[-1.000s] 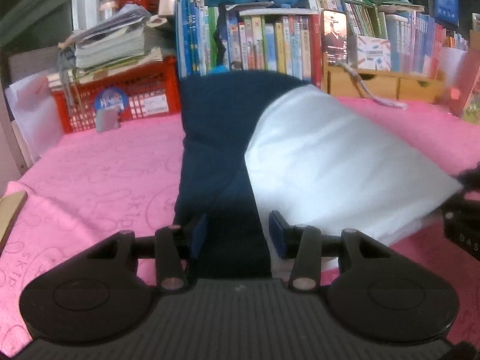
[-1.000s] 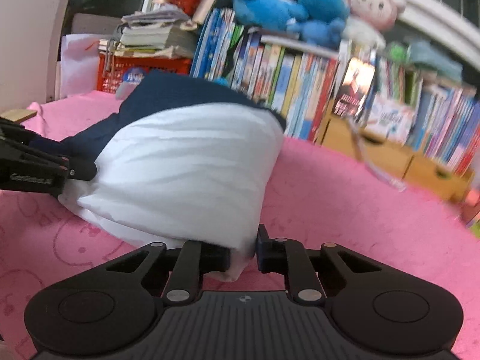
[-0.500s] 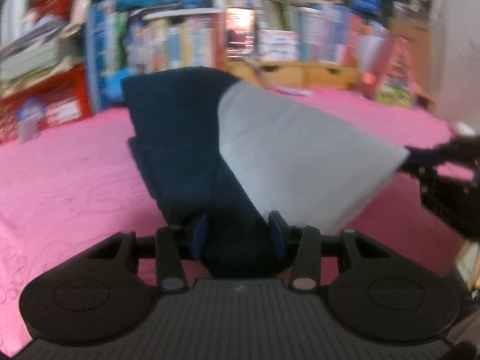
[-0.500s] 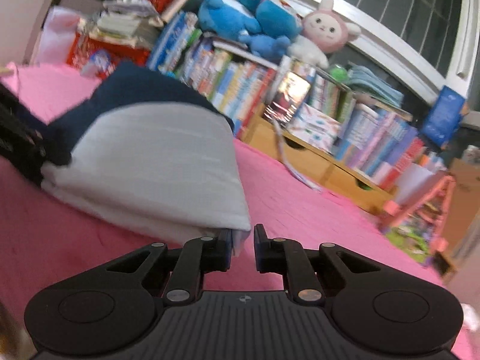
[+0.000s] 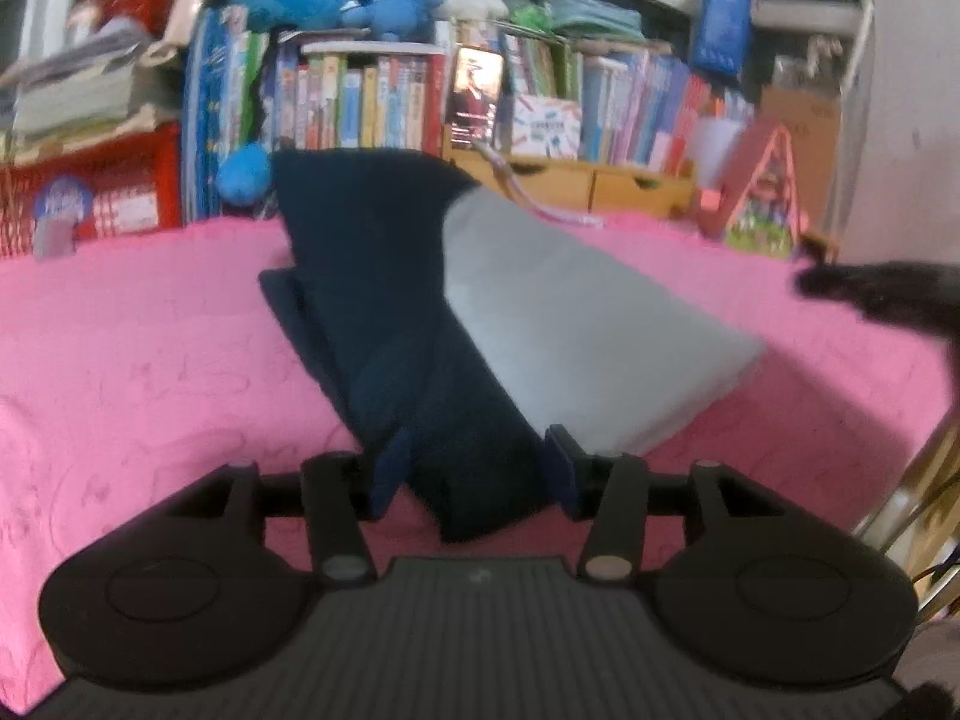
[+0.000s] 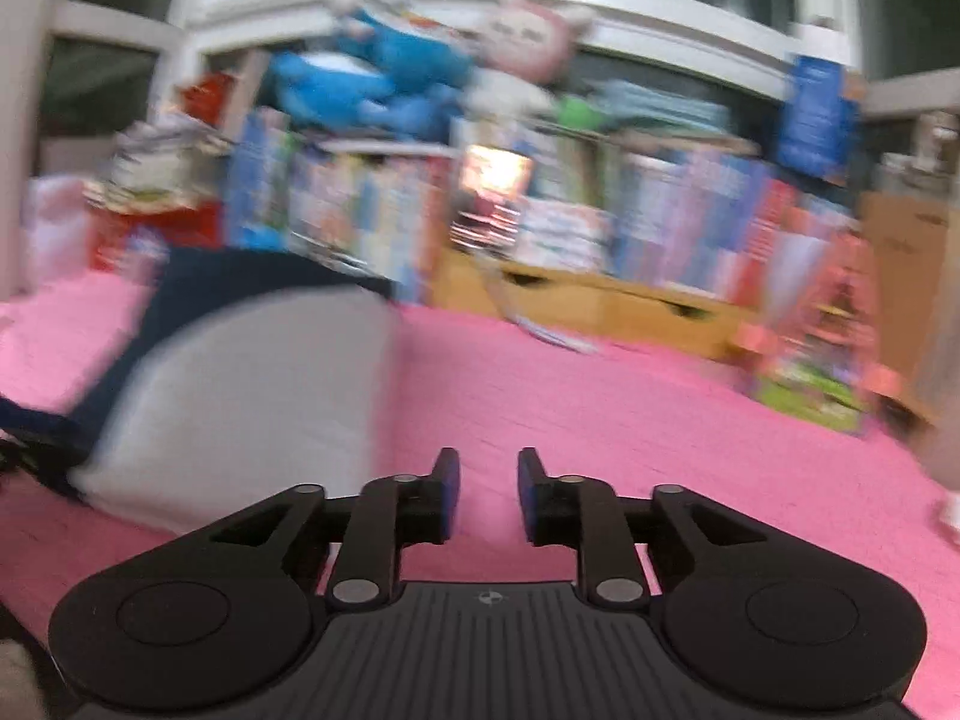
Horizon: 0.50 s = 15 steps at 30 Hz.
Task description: Fold clothes
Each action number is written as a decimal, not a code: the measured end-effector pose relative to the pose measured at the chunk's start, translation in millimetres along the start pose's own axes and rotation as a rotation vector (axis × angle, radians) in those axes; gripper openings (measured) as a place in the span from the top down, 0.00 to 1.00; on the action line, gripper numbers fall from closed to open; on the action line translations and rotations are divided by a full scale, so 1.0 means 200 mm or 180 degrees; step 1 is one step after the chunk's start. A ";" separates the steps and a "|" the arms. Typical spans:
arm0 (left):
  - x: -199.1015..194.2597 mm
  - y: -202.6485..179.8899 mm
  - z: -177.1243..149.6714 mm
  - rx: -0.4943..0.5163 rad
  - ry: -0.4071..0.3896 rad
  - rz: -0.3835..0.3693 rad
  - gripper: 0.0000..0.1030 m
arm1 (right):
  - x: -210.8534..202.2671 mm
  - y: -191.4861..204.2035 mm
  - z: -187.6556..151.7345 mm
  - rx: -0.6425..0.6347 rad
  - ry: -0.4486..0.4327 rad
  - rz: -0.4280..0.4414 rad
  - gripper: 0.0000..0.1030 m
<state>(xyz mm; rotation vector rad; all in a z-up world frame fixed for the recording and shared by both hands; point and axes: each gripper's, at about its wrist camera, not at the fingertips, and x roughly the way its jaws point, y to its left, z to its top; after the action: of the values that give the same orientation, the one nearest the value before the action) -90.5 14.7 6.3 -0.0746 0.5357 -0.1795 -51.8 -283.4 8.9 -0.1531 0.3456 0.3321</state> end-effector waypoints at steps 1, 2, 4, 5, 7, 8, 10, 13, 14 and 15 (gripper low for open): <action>-0.03 0.02 0.01 -0.0035 -0.0020 0.0018 0.52 | 0.03 0.07 0.02 -0.0042 -0.0024 0.0150 0.76; -0.05 0.04 0.03 -0.0053 -0.0062 0.0040 0.52 | 0.05 0.14 0.05 -0.0117 -0.0031 0.0237 0.76; -0.12 0.09 0.10 -0.0070 -0.0189 0.0091 0.52 | 0.13 0.31 0.08 -0.0363 -0.0065 0.0415 0.75; -0.14 0.11 0.15 -0.0055 -0.0264 0.0119 0.48 | 0.17 0.38 0.08 -0.0481 -0.0041 0.0465 0.75; -0.15 0.12 0.24 0.0046 -0.0396 0.0187 0.46 | 0.24 0.54 0.08 -0.0713 0.0007 0.0566 0.75; -0.13 0.12 0.30 0.0149 -0.0453 0.0232 0.45 | 0.25 0.58 0.07 -0.0756 0.0023 0.0615 0.75; -0.06 0.08 0.39 0.0411 -0.0538 0.0263 0.45 | 0.26 0.66 0.04 -0.0843 0.0055 0.0714 0.74; 0.14 0.01 0.49 0.0624 -0.0595 0.0208 0.45 | 0.28 0.77 -0.01 -0.0968 0.0101 0.0860 0.73; 0.22 -0.02 0.52 0.0642 -0.0593 0.0212 0.45 | 0.27 0.78 -0.02 -0.0950 0.0094 0.0887 0.73; 0.30 -0.03 0.53 0.0644 -0.0564 0.0238 0.45 | 0.27 0.79 -0.03 -0.0933 0.0086 0.0914 0.73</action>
<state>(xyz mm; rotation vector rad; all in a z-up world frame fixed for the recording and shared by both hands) 12.8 -0.4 68.4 0.1256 0.3408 -0.1515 -60.4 -121.3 -30.4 -0.3976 0.3449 0.6651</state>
